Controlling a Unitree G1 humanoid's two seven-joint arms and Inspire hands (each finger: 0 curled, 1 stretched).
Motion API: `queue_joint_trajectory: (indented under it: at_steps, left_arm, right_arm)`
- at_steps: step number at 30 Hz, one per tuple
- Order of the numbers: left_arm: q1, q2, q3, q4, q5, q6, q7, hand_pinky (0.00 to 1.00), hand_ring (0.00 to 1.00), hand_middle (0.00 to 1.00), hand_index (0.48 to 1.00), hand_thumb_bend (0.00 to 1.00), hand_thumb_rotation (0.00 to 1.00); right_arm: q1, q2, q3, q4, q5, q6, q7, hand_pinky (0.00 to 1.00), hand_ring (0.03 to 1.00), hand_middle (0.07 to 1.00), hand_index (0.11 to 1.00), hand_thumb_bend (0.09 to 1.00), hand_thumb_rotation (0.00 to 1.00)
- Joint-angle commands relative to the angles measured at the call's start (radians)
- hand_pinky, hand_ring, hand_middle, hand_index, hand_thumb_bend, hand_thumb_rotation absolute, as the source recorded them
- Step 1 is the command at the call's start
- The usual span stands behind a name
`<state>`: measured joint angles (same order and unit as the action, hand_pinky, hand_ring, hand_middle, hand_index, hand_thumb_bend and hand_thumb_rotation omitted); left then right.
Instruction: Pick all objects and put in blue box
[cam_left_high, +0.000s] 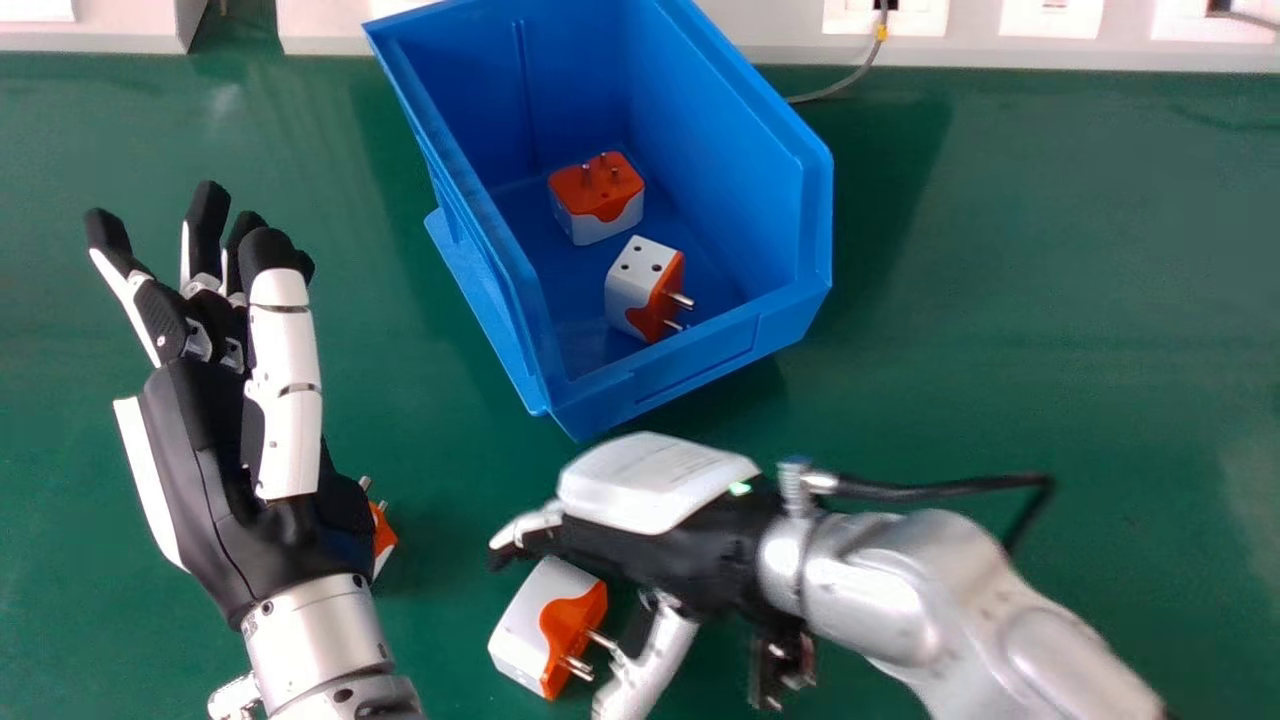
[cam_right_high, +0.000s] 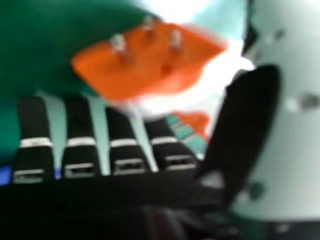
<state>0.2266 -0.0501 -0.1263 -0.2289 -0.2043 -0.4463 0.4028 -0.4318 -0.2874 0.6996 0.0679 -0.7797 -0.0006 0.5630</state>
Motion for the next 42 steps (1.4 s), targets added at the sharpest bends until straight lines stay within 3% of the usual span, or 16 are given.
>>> queue_joint_trajectory:
  at_steps: [1,7,11,12,13,14,15,16,17,20,21,26,29,34,42]
  left_arm:
    - [0.008,-0.112,-0.013,-0.037,0.013,-0.009,0.007,0.87,0.92,0.93,0.912,0.43,0.48]
    - [0.007,-0.112,-0.02,-0.046,0.003,-0.002,0.008,0.87,0.92,0.93,0.909,0.44,0.47]
    - [0.006,-0.11,-0.022,-0.048,-0.005,-0.005,0.002,0.88,0.93,0.94,0.91,0.44,0.45]
    - [0.006,-0.11,-0.023,-0.049,-0.006,-0.006,0.001,0.88,0.93,0.94,0.914,0.43,0.45]
    - [0.006,-0.109,-0.023,-0.049,-0.006,-0.006,0.001,0.88,0.93,0.94,0.915,0.43,0.45]
    - [0.006,-0.11,-0.023,-0.05,-0.004,-0.005,0.002,0.88,0.93,0.94,0.915,0.44,0.44]
    - [0.007,-0.11,-0.023,-0.051,-0.003,-0.004,0.004,0.88,0.93,0.94,0.915,0.44,0.44]
    - [0.006,-0.111,-0.023,-0.051,-0.002,-0.002,0.006,0.88,0.93,0.94,0.915,0.43,0.44]
    - [0.005,-0.112,-0.022,-0.051,-0.002,-0.001,0.007,0.88,0.93,0.94,0.915,0.43,0.44]
    - [0.004,-0.112,-0.024,-0.047,-0.004,-0.003,0.005,0.87,0.92,0.93,0.909,0.44,0.44]
    - [0.004,-0.113,-0.024,-0.046,-0.002,-0.004,0.006,0.87,0.92,0.93,0.908,0.45,0.44]
    - [0.005,-0.106,-0.021,-0.045,-0.006,-0.002,0.001,0.86,0.92,0.93,0.907,0.46,0.44]
    - [0.003,-0.108,-0.021,-0.044,0.001,0.004,0.007,0.86,0.92,0.94,0.909,0.46,0.44]
    - [0.002,-0.11,-0.021,-0.042,-0.01,0.001,0.001,0.87,0.92,0.94,0.91,0.45,0.44]
    - [0.007,-0.107,-0.025,-0.048,-0.001,0.007,0.004,0.87,0.92,0.94,0.914,0.45,0.45]
  right_arm:
    - [-0.029,0.034,0.043,0.091,-0.035,0.01,0.009,0.69,0.817,0.863,0.833,0.828,0.2]
    - [-0.134,0.116,0.103,0.331,-0.08,-0.042,-0.06,0.71,0.819,0.877,0.838,0.829,0.22]
    - [-0.169,0.129,0.126,0.459,-0.109,-0.138,-0.209,0.66,0.781,0.844,0.791,0.836,0.15]
    - [-0.171,0.13,0.128,0.489,-0.115,-0.16,-0.258,0.62,0.743,0.814,0.745,0.804,0.08]
    - [-0.173,0.133,0.129,0.513,-0.12,-0.175,-0.302,0.61,0.733,0.806,0.732,0.797,0.06]
    - [-0.174,0.137,0.13,0.536,-0.126,-0.178,-0.334,0.52,0.658,0.76,0.671,0.782,0.03]
    - [-0.176,0.139,0.131,0.554,-0.128,-0.182,-0.358,0.52,0.658,0.76,0.671,0.782,0.03]
    - [-0.178,0.14,0.132,0.57,-0.128,-0.187,-0.377,0.44,0.585,0.703,0.607,0.685,0.06]
    - [-0.18,0.142,0.132,0.58,-0.127,-0.191,-0.39,0.44,0.585,0.703,0.607,0.685,0.06]
    - [-0.188,0.137,0.128,0.612,-0.112,-0.248,-0.439,0.33,0.429,0.555,0.567,0.554,0.02]
    - [-0.191,0.137,0.124,0.622,-0.106,-0.265,-0.448,0.33,0.417,0.543,0.565,0.544,0.02]
    - [-0.191,0.137,0.107,0.614,-0.084,-0.29,-0.447,0.33,0.376,0.502,0.56,0.511,0.0]
    - [-0.187,0.131,0.099,0.588,-0.072,-0.293,-0.438,0.33,0.375,0.502,0.557,0.509,0.0]
    - [-0.178,0.11,0.083,0.512,-0.054,-0.291,-0.401,0.33,0.374,0.501,0.554,0.508,0.0]
    - [-0.125,0.027,-0.038,0.243,0.044,-0.255,-0.255,0.31,0.371,0.5,0.557,0.505,0.0]
